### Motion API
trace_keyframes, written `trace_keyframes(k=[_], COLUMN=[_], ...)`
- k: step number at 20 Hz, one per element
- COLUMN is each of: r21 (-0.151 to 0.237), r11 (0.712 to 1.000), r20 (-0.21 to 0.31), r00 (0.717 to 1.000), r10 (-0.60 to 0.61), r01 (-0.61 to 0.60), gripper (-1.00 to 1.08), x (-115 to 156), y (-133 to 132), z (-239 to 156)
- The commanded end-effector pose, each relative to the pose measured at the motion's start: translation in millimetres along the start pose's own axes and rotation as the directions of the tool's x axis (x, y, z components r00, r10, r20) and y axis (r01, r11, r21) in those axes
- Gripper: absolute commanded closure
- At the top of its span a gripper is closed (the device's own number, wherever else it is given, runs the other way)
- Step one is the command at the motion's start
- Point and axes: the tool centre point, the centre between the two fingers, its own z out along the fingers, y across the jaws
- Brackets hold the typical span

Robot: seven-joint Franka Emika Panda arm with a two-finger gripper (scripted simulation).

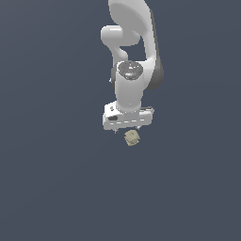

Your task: Pick up the object and move it to a goal position.

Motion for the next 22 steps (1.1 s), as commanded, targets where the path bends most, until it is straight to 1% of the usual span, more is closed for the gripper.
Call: trace_keyframes(k=[1, 6, 10, 17, 22], r21=[-0.002, -0.005, -0.006, -0.005, -0.005], r11=[0.998, 0.986, 0.976, 0.973, 0.973], r20=[0.002, 0.004, 0.005, 0.007, 0.006], r00=[0.998, 0.986, 0.976, 0.973, 0.973], r10=[-0.055, -0.167, -0.218, -0.229, -0.231], r01=[0.055, 0.167, 0.218, 0.229, 0.231], gripper=[-0.92, -0.92, -0.92, -0.92, -0.92], x=[-4.2, -14.1, -19.3, -20.9, -21.6], y=[-8.6, -25.7, -33.7, -35.8, -36.1], z=[14.9, 43.3, 56.0, 60.5, 75.7])
